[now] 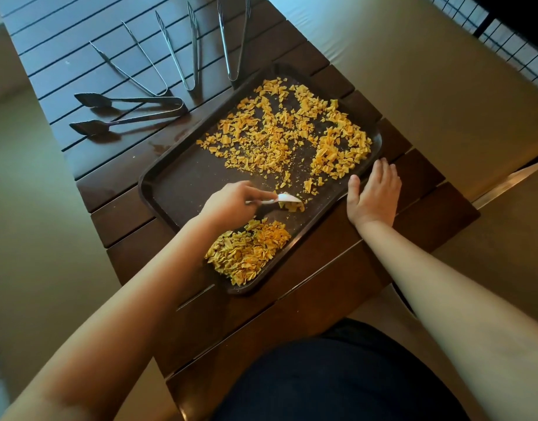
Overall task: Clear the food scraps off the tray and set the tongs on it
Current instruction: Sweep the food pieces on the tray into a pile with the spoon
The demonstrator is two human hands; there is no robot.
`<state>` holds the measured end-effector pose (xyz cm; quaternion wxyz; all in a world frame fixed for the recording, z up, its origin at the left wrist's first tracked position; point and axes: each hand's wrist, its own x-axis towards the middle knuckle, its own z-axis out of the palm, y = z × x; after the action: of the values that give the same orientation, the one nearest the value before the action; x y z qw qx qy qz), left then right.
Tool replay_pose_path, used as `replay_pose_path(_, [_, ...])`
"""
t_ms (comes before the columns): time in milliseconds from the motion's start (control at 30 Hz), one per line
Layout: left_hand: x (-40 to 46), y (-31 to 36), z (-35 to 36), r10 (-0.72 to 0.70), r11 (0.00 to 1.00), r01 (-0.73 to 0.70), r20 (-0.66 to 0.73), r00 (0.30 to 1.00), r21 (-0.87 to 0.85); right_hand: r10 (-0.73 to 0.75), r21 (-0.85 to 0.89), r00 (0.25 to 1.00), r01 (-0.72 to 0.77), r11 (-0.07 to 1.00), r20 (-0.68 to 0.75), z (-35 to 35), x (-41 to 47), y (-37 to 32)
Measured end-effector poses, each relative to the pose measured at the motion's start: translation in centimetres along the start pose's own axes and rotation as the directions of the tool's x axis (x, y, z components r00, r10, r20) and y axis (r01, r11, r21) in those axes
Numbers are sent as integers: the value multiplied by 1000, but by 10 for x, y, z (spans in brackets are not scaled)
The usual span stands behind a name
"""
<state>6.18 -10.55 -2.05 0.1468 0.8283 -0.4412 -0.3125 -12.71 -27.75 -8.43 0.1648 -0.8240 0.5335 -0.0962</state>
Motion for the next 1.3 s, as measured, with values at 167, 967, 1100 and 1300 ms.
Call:
replay_pose_path(167, [8,3,0,-155,973,115,-202,967,-200,-1,8,1000,1,1000,6,-1,0,-1])
replay_pose_path(967, [29,48,21,-22,999,24,-37,999,32,22,7,1000,-22,1000,14,-2,-2,4])
replay_pose_path(1100, [16,40,10,37,991,-38,8,999,131,1,9,1000,-1,1000,8,-2,-1,1])
replay_pose_path(1300, [0,12,-7,-44,999,44,29,999,3,-11,9,1000,11,1000,-3,-2,0,-1])
